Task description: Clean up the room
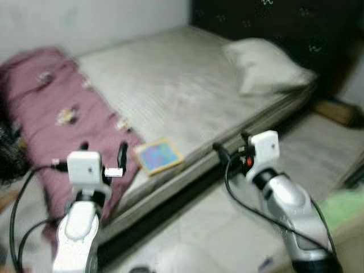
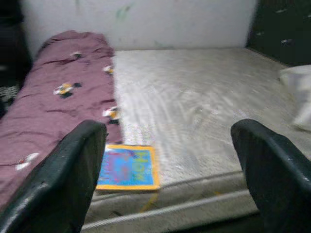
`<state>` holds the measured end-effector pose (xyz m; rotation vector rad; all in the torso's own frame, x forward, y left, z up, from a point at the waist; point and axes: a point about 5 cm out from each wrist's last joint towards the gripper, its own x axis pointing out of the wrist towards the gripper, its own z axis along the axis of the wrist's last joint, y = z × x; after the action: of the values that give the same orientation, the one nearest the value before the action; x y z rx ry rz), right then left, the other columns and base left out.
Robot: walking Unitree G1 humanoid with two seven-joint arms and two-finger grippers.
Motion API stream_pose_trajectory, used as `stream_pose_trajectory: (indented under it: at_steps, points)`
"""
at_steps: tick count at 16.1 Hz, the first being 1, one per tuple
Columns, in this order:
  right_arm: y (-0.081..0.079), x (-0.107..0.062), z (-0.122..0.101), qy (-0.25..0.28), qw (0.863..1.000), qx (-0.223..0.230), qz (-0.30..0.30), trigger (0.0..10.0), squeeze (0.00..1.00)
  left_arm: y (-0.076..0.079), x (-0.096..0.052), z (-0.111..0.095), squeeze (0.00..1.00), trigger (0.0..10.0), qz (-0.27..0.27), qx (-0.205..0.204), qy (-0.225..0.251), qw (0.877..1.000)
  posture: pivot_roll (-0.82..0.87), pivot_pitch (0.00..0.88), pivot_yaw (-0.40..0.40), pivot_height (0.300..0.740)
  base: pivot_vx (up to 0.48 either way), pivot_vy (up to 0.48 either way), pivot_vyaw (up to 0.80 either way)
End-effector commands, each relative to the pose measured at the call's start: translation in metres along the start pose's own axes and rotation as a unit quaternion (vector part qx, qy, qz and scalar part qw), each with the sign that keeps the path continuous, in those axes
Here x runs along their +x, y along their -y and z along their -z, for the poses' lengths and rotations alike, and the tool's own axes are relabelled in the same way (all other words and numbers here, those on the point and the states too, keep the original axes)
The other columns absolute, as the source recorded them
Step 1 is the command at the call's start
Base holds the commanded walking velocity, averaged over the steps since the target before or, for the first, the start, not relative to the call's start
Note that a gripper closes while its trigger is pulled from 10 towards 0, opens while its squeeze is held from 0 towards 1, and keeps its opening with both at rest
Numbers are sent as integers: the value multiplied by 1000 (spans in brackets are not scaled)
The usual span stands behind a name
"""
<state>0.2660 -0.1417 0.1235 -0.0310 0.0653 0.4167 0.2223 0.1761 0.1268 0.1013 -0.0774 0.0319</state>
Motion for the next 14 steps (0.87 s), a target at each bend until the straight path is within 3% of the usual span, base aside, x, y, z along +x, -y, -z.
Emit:
stream_pose_trajectory:
  at_steps: [1,5,7,14]
  points:
    - [-3,1,0,1,1000,-1,-3,10000,0,-3,0,3,0,10000,-4,14,0,1000,-69,0,-21,740,0,0,800]
    - [-3,-1,3,-5,1000,0,-5,10000,0,-13,1,5,0,10000,-29,13,5,999,-71,0,-19,740,0,0,800]
    - [-3,0,3,-3,1000,-1,-7,10000,0,-7,1,4,0,10000,-24,-9,-4,1000,-71,0,-19,740,0,0,800]
    - [-3,3,2,1,1000,-4,-4,10000,0,-3,4,6,0,10000,-5,-10,-3,1000,-70,0,-20,740,0,0,800]
